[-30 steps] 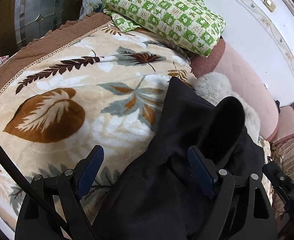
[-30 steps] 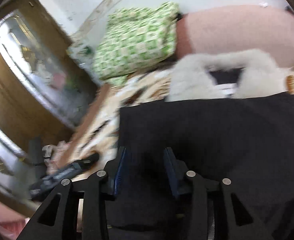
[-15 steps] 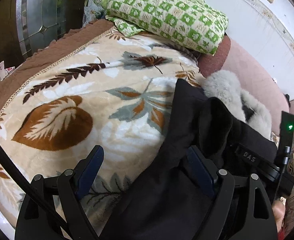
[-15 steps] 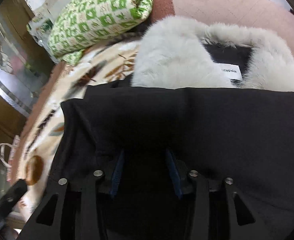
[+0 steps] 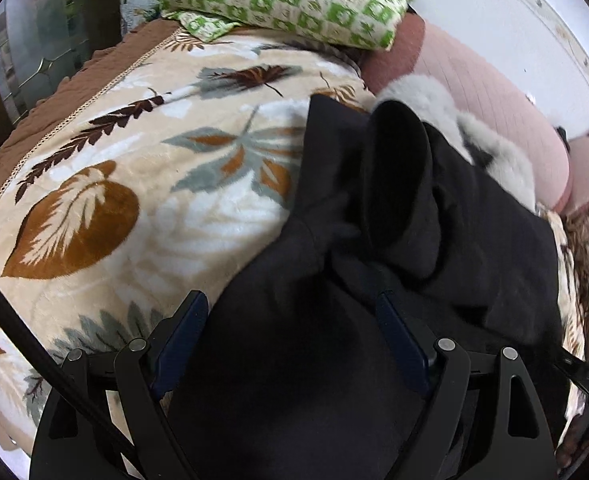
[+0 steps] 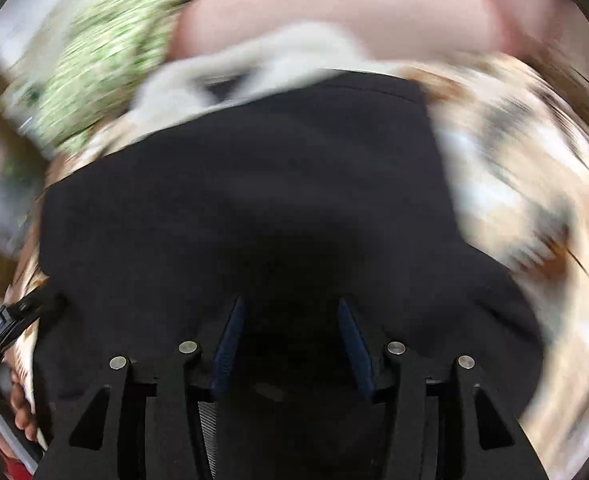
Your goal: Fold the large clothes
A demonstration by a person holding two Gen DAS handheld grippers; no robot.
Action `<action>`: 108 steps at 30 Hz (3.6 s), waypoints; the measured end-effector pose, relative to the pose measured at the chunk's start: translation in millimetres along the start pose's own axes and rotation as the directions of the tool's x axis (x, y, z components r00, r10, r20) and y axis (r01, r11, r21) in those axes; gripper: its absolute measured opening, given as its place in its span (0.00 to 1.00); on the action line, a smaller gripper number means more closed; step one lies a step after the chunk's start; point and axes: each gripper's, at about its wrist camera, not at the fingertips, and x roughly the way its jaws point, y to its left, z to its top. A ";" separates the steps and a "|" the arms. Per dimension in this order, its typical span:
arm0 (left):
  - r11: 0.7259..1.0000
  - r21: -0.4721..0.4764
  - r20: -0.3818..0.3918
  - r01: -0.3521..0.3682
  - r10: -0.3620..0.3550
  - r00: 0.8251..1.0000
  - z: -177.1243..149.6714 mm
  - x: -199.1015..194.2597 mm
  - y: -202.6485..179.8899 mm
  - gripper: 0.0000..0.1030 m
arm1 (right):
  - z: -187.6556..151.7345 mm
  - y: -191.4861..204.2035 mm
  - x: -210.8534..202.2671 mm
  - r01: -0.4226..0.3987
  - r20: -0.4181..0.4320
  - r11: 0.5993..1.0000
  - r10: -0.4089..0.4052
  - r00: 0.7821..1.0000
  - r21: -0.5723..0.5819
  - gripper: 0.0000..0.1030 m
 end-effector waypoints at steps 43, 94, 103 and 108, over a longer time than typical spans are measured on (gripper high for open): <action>0.997 -0.060 0.064 0.047 -0.043 0.997 -138.3 -110.4 64.8 0.82 | -194.5 -88.5 -98.9 0.020 0.192 0.984 -0.054 0.980 0.176 0.07; 0.911 -0.058 -0.016 0.408 -0.410 0.912 -115.2 -87.3 34.6 0.20 | -132.4 -62.6 -97.0 -0.496 0.174 0.856 0.471 0.865 0.146 0.15; 0.914 -0.065 0.113 0.401 -0.393 0.913 -26.4 -105.8 -0.1 0.18 | -38.8 -30.7 -112.1 -0.531 0.277 0.842 0.490 0.827 0.096 0.14; 0.944 -0.083 0.150 0.320 -0.305 0.940 54.5 -77.6 -31.5 0.19 | 34.3 -19.7 -98.7 -0.491 0.341 0.865 0.433 0.834 0.104 0.14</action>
